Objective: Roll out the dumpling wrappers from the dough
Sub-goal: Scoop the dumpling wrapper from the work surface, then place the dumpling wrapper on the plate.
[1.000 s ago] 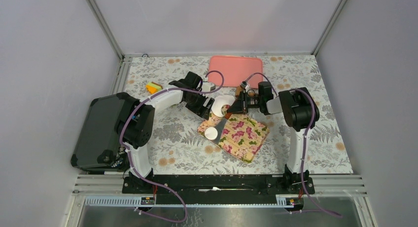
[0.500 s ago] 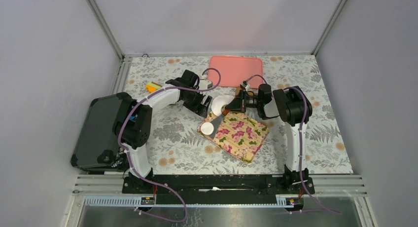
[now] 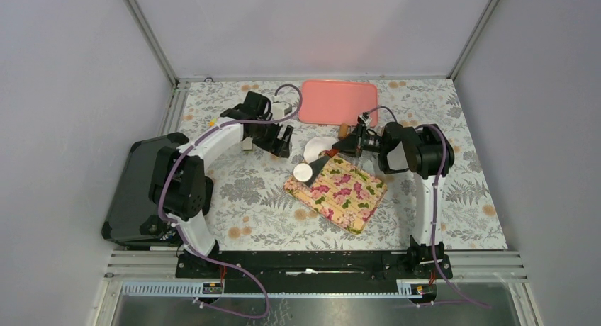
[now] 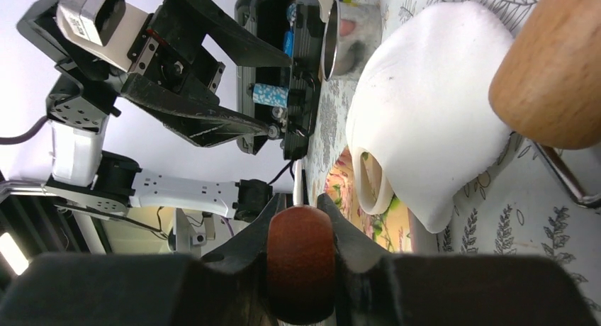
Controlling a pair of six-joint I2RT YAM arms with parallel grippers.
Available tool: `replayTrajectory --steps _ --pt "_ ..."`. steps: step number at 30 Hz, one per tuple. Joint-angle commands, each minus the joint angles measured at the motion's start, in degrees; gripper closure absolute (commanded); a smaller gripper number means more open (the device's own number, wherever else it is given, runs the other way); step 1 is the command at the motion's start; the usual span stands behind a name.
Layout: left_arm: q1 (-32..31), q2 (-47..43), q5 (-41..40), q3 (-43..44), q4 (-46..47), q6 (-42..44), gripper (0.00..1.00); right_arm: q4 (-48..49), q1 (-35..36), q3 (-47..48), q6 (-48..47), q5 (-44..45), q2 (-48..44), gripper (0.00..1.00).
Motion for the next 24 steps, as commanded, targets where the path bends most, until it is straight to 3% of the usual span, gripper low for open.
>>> replayTrajectory --steps 1,13,24 --pt "2.47 -4.00 2.21 1.51 0.93 0.46 0.21 9.34 -1.96 0.07 5.33 1.10 -1.78 1.00" --pt "6.75 -5.40 2.84 0.56 0.64 1.08 0.20 4.24 -9.64 2.63 4.34 5.38 -5.78 1.00" --pt "7.28 -6.17 2.93 -0.67 0.65 1.32 0.20 -18.95 -13.80 13.93 -7.53 16.61 -8.45 1.00"
